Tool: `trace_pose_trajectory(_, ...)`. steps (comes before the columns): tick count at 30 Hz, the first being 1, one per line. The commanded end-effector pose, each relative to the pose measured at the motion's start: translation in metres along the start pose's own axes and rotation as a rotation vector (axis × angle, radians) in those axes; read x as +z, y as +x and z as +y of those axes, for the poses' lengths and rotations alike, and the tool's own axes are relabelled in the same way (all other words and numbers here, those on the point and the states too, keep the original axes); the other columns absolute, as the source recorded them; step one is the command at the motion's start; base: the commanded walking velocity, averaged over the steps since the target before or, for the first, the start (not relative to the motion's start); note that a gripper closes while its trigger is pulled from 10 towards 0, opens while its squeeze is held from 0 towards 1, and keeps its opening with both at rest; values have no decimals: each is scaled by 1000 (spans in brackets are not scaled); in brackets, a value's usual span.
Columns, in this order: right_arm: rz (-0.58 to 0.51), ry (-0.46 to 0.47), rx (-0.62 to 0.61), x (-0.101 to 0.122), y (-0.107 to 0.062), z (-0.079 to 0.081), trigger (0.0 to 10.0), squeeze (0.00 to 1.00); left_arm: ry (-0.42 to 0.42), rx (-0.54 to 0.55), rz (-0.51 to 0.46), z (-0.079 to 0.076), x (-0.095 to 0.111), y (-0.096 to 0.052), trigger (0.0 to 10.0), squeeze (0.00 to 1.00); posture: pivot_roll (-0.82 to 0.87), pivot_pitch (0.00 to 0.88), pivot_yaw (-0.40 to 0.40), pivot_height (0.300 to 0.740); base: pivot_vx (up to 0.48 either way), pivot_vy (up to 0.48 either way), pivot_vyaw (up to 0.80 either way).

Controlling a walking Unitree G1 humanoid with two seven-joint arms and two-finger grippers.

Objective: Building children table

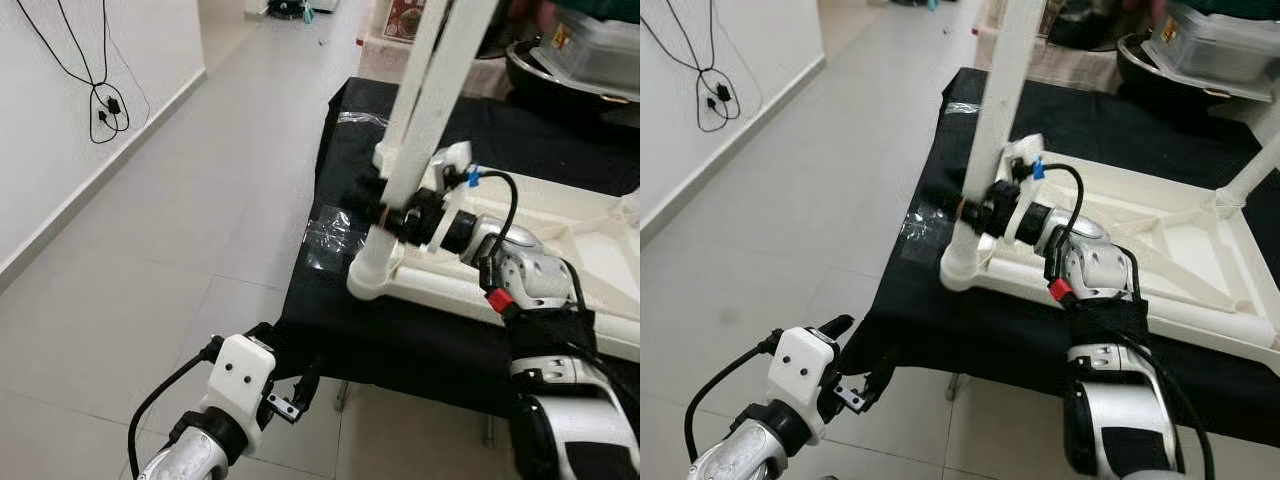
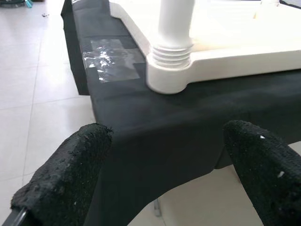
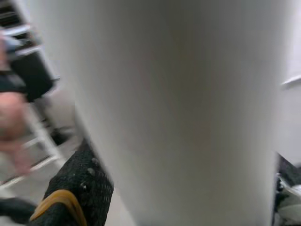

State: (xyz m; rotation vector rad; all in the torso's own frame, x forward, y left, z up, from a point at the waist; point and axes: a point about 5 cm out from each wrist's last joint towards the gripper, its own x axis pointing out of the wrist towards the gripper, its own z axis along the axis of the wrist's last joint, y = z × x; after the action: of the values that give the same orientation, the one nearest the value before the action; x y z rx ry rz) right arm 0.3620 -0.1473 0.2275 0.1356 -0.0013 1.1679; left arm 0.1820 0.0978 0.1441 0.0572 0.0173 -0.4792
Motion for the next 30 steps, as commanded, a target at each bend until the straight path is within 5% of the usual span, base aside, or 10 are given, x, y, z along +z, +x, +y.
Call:
trace_pose_trajectory(1,38,-4,66,-4,12,1,10000,0,-6,1,21,-3,-4,-2,10000,0,158,109,-137,740,0,0,0)
trace_pose_trajectory(2,38,-4,66,-4,12,1,10000,0,-6,1,21,-3,-4,-2,10000,0,158,109,-137,740,0,0,0)
trace_pose_trajectory(3,22,-4,62,-1,17,-1,0,0,-6,-2,24,-3,-4,-3,10000,0,159,108,-139,740,0,0,0)
trace_pose_trajectory(10,-31,-33,-10,4,27,-5,0,0,3,-14,32,-4,-6,-6,10000,0,171,102,-141,740,0,0,0)
trace_pose_trajectory(12,-56,-48,-310,1,27,-16,0,0,5,-12,30,-3,-6,-5,10000,0,156,87,-133,740,0,0,0)
trace_pose_trajectory(14,-56,-48,-310,1,27,-16,0,0,5,-12,30,-3,-6,-5,10000,0,156,87,-133,740,0,0,0)
trace_pose_trajectory(17,-90,-26,-793,-12,11,-25,0,0,6,-17,29,-2,-7,-4,10000,0,142,79,-120,740,0,0,0)
trace_pose_trajectory(19,-97,-3,-896,-16,5,-26,0,0,7,-19,28,-2,-8,-3,10000,0,142,79,-120,740,0,0,0)
trace_pose_trajectory(22,-105,14,-1382,-30,-17,-10,0,0,8,-22,28,0,-8,-3,10000,0,125,81,-111,740,0,0,0)
trace_pose_trajectory(30,-115,87,-1560,-45,-2,16,0,0,10,-8,33,1,-8,-4,10000,0,146,89,-114,740,0,0,0)
